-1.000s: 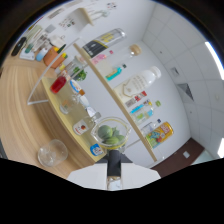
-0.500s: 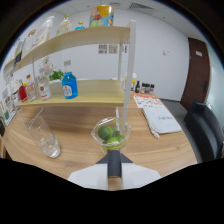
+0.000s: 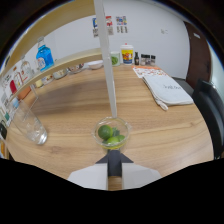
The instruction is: Make me a cup of Mojito.
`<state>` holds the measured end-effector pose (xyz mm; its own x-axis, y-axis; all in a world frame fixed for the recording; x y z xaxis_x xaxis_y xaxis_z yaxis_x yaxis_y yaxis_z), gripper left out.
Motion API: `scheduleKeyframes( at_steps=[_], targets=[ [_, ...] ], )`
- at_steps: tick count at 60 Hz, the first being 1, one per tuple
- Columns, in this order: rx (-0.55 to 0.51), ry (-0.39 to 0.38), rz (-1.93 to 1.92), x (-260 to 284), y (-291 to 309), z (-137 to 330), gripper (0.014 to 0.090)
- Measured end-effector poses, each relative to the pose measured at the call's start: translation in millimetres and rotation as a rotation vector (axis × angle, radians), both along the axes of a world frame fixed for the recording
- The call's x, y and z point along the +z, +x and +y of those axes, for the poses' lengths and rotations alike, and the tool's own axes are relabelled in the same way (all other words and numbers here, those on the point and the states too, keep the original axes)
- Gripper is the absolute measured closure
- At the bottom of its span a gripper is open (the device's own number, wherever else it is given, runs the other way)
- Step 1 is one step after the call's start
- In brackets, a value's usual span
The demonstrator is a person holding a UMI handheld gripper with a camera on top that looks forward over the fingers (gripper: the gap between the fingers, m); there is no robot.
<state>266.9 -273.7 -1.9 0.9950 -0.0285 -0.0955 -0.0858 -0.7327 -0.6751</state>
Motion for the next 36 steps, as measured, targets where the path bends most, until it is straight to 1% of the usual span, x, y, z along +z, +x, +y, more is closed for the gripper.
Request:
scheduleKeyframes(
  at_steps=[4, 5, 8, 11, 14, 16, 18, 19, 21, 24, 30, 36],
  targets=[
    [0.009, -0.016, -0.006, -3, 0, -2, 0.0872],
    [0.013, -0.02, -0.008, -4, 0, -2, 0.0853],
    [0.019, -0.036, -0.011, -4, -1, -4, 0.0724],
    [0.02, -0.027, -0.016, -1, 0, -4, 0.0643],
    [0.01, -0.014, -0.043, 5, 5, -5, 0.0464],
    [0.003, 0.0, -0.065, 12, 8, -5, 0.0359],
    [0.001, 0.015, -0.074, 19, 7, -5, 0.0228],
    [0.0, 0.022, -0.074, 23, 6, -6, 0.018],
    [-0.004, 0.029, -0.068, 34, 2, -7, 0.0203],
    [-0.014, 0.054, -0.052, 51, -4, -9, 0.0197],
    [-0.033, 0.139, -0.049, 96, -21, -11, 0.0194],
    [-0.044, 0.231, -0.036, 139, -51, -15, 0.0194]
  ],
)
